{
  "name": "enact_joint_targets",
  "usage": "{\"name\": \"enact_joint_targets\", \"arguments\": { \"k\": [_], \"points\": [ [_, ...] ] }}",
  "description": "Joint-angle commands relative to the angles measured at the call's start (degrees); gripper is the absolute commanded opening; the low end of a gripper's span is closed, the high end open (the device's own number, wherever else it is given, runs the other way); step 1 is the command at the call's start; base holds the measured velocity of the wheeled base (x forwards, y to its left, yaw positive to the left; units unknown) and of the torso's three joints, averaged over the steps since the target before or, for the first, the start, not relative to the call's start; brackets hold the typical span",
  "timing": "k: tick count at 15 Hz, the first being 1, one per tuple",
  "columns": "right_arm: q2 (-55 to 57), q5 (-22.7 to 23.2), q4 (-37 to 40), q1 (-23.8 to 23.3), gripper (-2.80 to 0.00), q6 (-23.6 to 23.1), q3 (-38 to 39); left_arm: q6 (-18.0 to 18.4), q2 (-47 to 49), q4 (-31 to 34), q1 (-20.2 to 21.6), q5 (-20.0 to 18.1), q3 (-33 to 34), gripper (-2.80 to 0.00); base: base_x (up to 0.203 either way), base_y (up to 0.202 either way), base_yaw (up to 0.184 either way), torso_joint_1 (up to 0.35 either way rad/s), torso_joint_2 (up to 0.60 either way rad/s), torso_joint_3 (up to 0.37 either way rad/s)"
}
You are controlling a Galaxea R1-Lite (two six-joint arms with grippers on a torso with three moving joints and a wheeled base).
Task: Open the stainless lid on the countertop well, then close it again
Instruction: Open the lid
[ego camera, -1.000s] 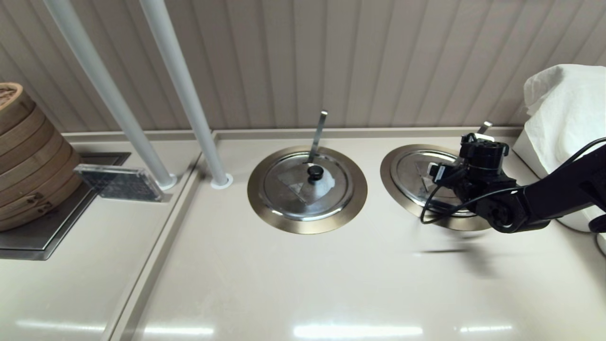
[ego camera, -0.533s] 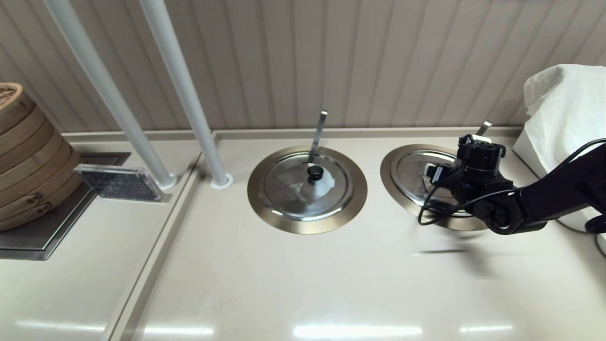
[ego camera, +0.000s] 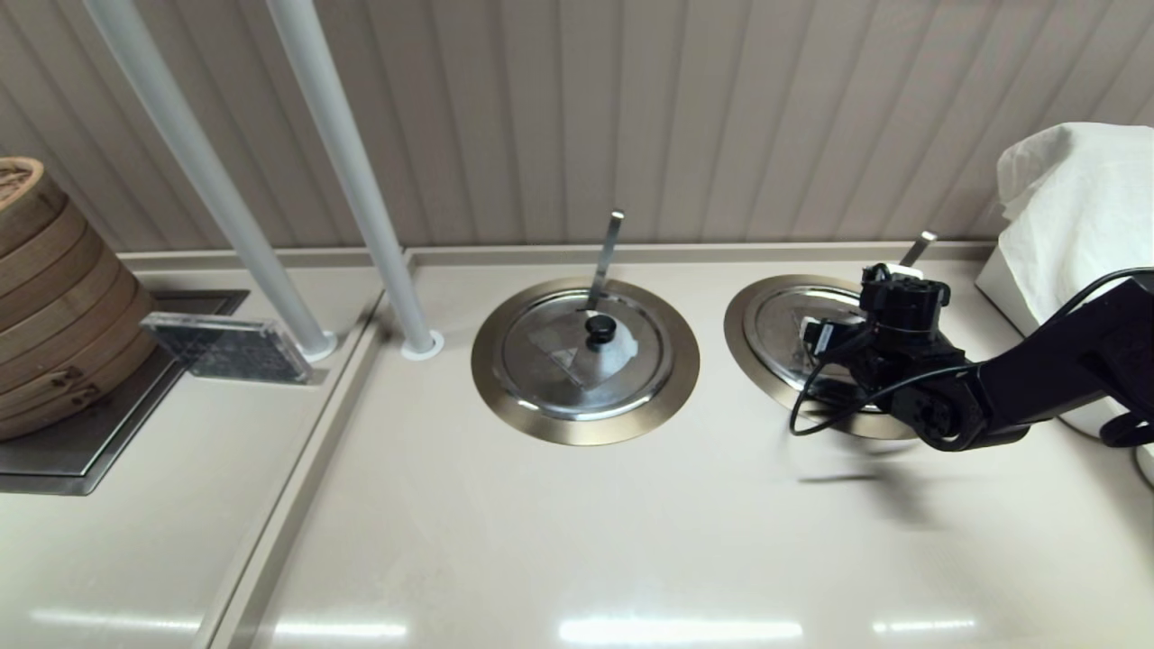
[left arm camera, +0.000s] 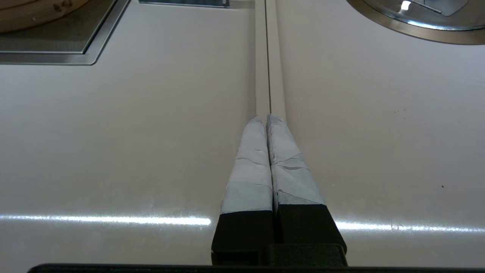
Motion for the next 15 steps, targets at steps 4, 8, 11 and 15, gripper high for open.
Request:
{"name": "enact_joint_targets", "arguments": {
  "k": [4,8,11,15],
  "points": [
    [-0.11,-0.12,-1.91,0.18,0.0,-0.31,-0.18,-0.04,0.09,-0.02,0.02,0.02,0.01,-2.8,0.0,0.0,0.0,0.0,0.0,0.0],
    [-0.46,0.13,-1.91,0.53,0.0,-0.31,-0.18,-0.04,0.09,-0.01,0.02,0.02,0.01,-2.8,0.0,0.0,0.0,0.0,0.0,0.0],
    [-0.55,0.41,-2.0,0.88,0.0,-0.05,-0.18,-0.04,0.09,-0.01,0.02,0.02,0.01,-2.8,0.0,0.0,0.0,0.0,0.0,0.0],
    [-0.99,0.5,-2.0,0.97,0.0,0.13,-0.09,-0.04,0.09,-0.01,0.02,0.02,0.01,-2.8,0.0,0.0,0.0,0.0,0.0,0.0]
  ]
}}
